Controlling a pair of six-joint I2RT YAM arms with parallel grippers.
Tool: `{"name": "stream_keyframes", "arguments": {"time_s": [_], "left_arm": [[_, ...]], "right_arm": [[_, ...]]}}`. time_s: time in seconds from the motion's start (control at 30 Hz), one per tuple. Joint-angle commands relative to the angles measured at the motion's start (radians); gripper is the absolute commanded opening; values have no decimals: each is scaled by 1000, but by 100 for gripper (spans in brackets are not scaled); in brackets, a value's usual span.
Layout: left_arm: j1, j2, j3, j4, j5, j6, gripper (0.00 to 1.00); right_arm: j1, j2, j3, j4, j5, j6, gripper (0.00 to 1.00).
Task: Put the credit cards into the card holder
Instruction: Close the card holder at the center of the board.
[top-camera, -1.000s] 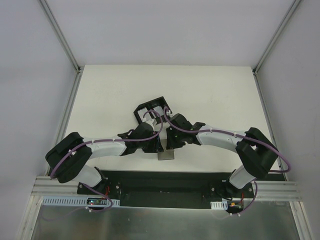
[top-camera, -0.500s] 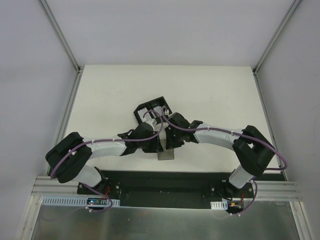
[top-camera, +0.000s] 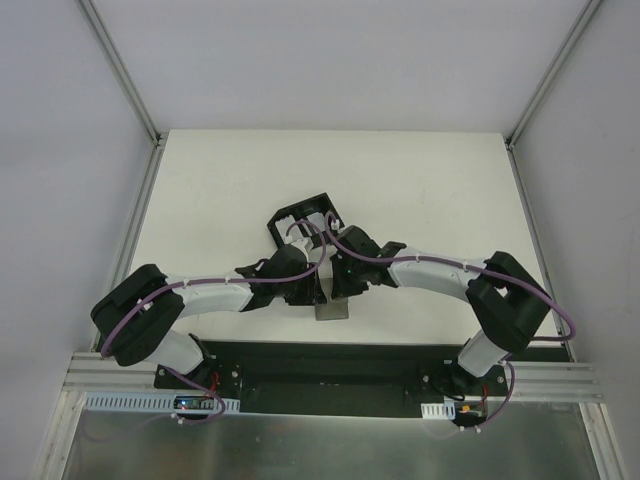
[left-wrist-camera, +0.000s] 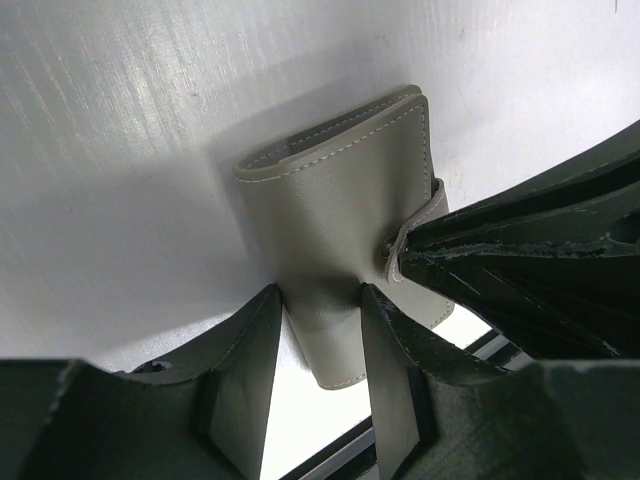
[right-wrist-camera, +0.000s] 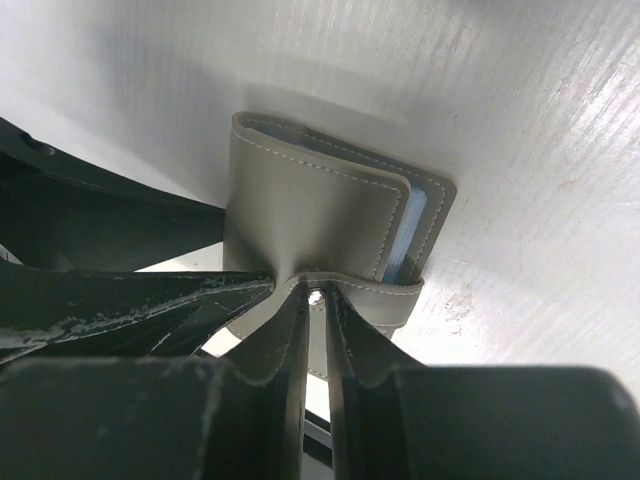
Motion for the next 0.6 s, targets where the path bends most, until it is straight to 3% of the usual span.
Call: {"name": "stream_keyframes", "arguments": {"time_s": [0.0,0.57], "left_arm": [[-8,28,-26,-117,-61,32,38],[-6,20,-4,-128,-76,33,41]], "right_arm": [[12,-44,-41,77,25,33,13],[12,-82,-70,123,59,64,17]]}}
